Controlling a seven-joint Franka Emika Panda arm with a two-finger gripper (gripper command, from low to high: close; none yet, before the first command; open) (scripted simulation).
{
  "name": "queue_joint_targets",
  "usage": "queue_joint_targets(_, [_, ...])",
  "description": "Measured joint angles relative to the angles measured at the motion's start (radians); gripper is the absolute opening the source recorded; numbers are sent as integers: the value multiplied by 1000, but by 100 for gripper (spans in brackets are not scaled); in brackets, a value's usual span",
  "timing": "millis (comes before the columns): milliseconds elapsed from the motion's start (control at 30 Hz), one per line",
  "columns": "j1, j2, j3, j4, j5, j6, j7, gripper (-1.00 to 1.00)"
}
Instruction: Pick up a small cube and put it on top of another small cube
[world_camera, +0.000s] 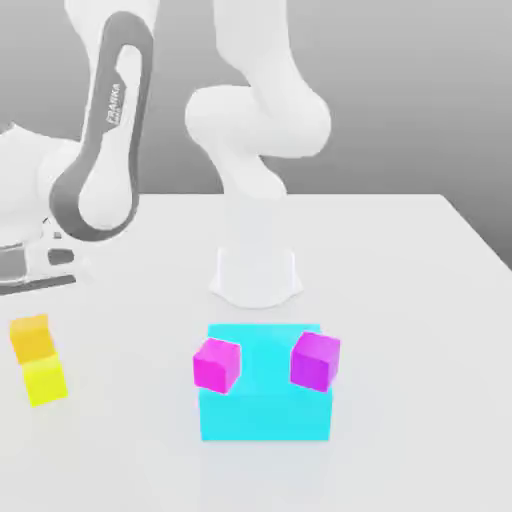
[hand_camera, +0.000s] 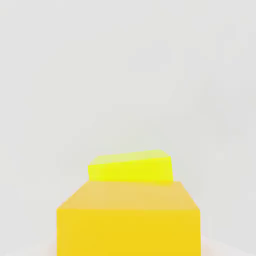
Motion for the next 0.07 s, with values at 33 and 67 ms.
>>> queue_joint_targets(33, [0, 0, 0, 0, 0, 0, 0, 100])
queue_joint_targets(67, [0, 0, 0, 0, 0, 0, 0, 100])
